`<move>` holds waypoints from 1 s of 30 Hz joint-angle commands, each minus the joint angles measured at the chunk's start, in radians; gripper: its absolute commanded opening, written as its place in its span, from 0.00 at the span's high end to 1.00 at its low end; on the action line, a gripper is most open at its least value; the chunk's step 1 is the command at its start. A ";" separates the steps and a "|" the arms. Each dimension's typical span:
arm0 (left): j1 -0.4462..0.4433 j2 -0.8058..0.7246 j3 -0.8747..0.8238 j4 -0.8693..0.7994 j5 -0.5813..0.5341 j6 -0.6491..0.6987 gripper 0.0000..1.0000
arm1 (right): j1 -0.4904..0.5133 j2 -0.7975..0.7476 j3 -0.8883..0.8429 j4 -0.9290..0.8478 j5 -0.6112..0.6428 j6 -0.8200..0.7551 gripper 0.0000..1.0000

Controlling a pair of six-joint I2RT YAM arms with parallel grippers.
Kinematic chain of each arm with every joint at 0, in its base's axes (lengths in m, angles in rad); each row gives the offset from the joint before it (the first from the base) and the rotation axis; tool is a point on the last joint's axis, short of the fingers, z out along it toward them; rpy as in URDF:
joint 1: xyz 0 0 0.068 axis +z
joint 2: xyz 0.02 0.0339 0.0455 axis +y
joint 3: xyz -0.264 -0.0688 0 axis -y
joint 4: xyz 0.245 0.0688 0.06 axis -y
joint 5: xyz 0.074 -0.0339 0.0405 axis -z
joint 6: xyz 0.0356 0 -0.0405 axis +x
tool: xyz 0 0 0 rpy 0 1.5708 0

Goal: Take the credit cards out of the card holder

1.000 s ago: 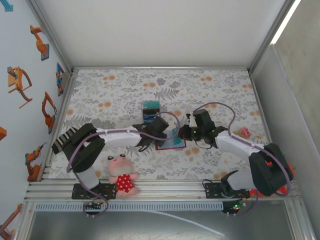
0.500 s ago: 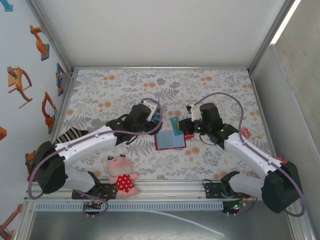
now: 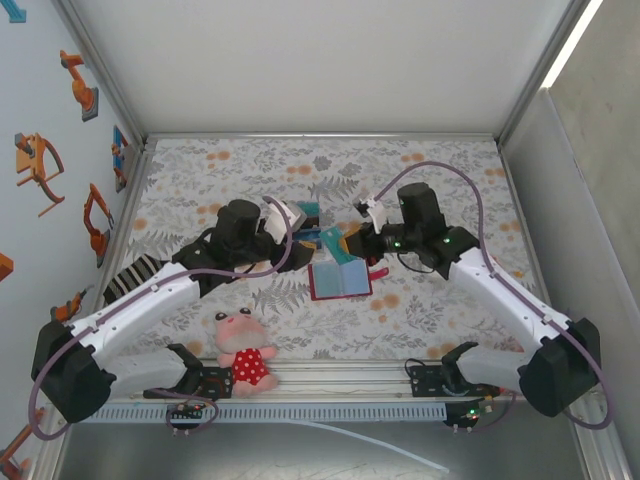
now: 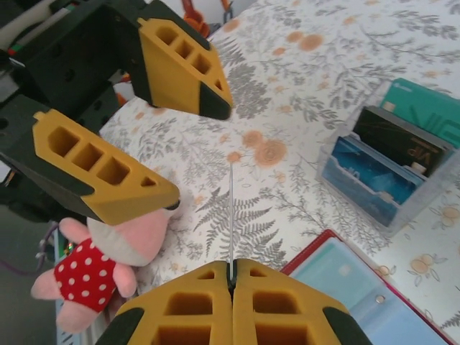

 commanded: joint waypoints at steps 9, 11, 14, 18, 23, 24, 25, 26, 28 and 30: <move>0.005 0.069 0.079 -0.070 0.268 0.144 0.50 | 0.045 0.091 0.145 -0.236 -0.099 -0.188 1.00; 0.005 0.087 0.092 -0.075 0.301 0.149 0.55 | 0.048 0.098 0.157 -0.250 -0.110 -0.199 1.00; 0.005 0.111 0.112 -0.080 0.328 0.147 0.67 | 0.050 0.109 0.173 -0.269 -0.112 -0.211 1.00; 0.004 0.143 0.134 -0.105 0.380 0.156 0.79 | 0.050 0.116 0.186 -0.276 -0.120 -0.223 1.00; 0.005 0.146 0.136 -0.115 0.394 0.164 1.00 | 0.050 0.106 0.190 -0.271 -0.109 -0.232 1.00; 0.004 0.145 0.136 -0.119 0.394 0.168 1.00 | 0.050 0.103 0.189 -0.270 -0.099 -0.231 1.00; 0.004 0.141 0.136 -0.124 0.393 0.173 1.00 | 0.049 0.101 0.188 -0.268 -0.083 -0.228 1.00; 0.004 0.138 0.133 -0.125 0.394 0.173 1.00 | 0.049 0.095 0.185 -0.262 -0.065 -0.222 1.00; 0.005 0.128 0.128 -0.124 0.389 0.172 1.00 | 0.049 0.081 0.178 -0.250 -0.037 -0.209 0.95; 0.005 0.112 0.116 -0.111 0.372 0.162 1.00 | 0.049 0.064 0.168 -0.233 0.017 -0.185 0.86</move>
